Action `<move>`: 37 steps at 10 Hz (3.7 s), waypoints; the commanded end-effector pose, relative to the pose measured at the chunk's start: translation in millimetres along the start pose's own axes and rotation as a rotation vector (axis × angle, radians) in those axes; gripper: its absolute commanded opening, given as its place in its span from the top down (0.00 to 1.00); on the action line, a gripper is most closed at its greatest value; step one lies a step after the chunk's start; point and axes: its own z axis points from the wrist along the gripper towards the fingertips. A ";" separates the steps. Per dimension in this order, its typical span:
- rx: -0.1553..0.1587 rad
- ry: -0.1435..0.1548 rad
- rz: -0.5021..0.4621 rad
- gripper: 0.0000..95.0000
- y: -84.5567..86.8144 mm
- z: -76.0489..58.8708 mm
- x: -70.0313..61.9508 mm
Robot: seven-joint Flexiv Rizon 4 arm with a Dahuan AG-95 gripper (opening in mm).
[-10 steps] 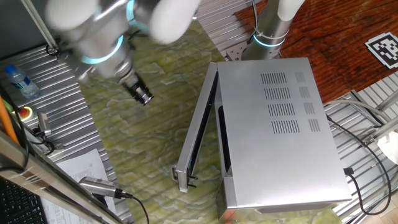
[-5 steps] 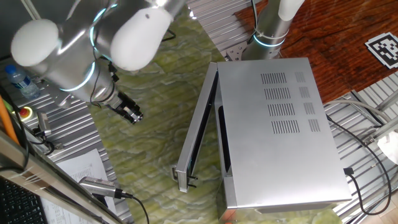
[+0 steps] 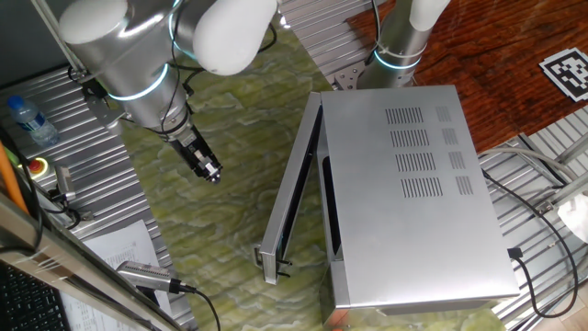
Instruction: Close the microwave door
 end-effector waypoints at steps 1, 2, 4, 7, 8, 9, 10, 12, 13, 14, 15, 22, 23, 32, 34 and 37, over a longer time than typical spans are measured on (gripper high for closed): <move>0.001 0.000 0.001 1.00 1.4 1.4 -1.2; 0.001 -0.001 0.002 1.00 1.6 1.5 -1.2; 0.002 -0.001 0.025 1.00 1.6 1.5 -1.2; 0.004 0.001 -0.011 1.00 1.6 1.5 -1.2; 0.020 0.009 0.028 1.00 1.6 1.5 -1.2; 0.022 0.009 0.037 1.00 1.6 1.5 -1.2; 0.035 0.014 0.046 1.00 1.6 1.5 -1.2; 0.023 0.014 0.029 1.00 8.7 3.4 -2.7; -0.004 0.003 0.016 1.00 21.1 6.9 -4.5; -0.021 -0.001 -0.004 1.00 28.9 8.2 -3.8; -0.021 -0.001 -0.008 1.00 44.1 10.6 -1.2; -0.043 -0.030 0.040 1.00 95.6 29.6 5.8; -0.057 -0.038 0.049 1.00 99.4 29.8 8.7; -0.060 -0.029 -0.133 1.00 99.5 29.8 8.8; -0.216 -0.068 -0.252 1.00 103.4 29.7 9.2; -0.213 -0.067 -0.211 1.00 127.0 34.9 6.5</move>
